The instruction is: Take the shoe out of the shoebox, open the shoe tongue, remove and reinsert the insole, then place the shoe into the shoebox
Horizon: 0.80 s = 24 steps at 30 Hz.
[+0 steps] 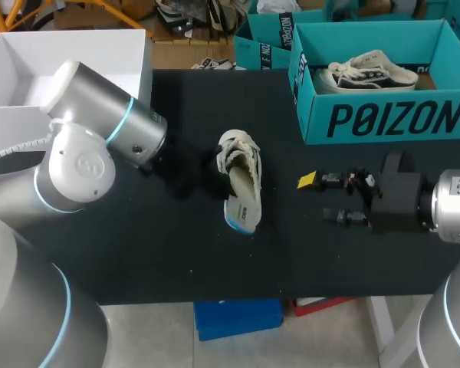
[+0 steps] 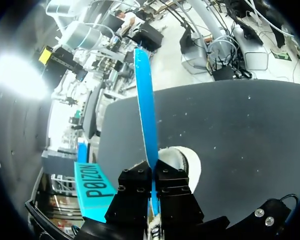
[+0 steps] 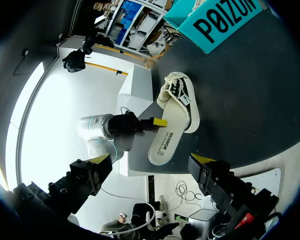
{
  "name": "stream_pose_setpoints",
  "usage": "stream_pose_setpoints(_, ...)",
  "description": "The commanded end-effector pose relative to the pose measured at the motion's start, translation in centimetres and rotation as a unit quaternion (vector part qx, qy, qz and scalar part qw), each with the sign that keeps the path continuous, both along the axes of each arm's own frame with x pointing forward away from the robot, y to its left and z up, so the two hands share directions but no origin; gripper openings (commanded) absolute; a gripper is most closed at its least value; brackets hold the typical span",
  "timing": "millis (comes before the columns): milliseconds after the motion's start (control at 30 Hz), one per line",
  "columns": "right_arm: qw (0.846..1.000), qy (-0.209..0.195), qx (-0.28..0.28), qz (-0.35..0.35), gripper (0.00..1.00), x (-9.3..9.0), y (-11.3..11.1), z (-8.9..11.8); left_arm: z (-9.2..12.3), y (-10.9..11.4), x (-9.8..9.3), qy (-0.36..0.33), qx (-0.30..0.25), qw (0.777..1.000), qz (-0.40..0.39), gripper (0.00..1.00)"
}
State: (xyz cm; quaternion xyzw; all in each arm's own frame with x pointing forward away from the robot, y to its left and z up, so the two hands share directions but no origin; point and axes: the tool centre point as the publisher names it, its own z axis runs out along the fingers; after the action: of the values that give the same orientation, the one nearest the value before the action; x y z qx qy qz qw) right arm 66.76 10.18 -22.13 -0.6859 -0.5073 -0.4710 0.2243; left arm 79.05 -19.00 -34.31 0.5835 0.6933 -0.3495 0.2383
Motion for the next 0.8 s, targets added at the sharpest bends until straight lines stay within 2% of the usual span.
stream_pose_setpoints(33, 1.000, 0.000, 0.000, 0.000, 1.00, 0.1, 0.1, 0.0, 0.2, 0.7, -1.3, -0.015, -0.021, 1.000, 0.012, 0.00)
stream_pose_setpoints(333, 1.000, 0.000, 0.000, 0.000, 1.00, 0.1, 0.1, 0.0, 1.4, 0.9, -2.0, -0.033, -0.044, 0.998, 0.024, 0.00)
stream_pose_setpoints(633, 1.000, 0.000, 0.000, 0.000, 1.00, 0.1, 0.1, 0.0, 0.0, 0.4, -1.3, -0.011, -0.053, 0.998, 0.030, 0.00)
stream_pose_setpoints(800, 1.000, 0.000, 0.000, 0.000, 1.00, 0.1, 0.1, 0.0, 0.0, 0.2, -0.8, -0.009, -0.045, 0.999, 0.024, 0.00)
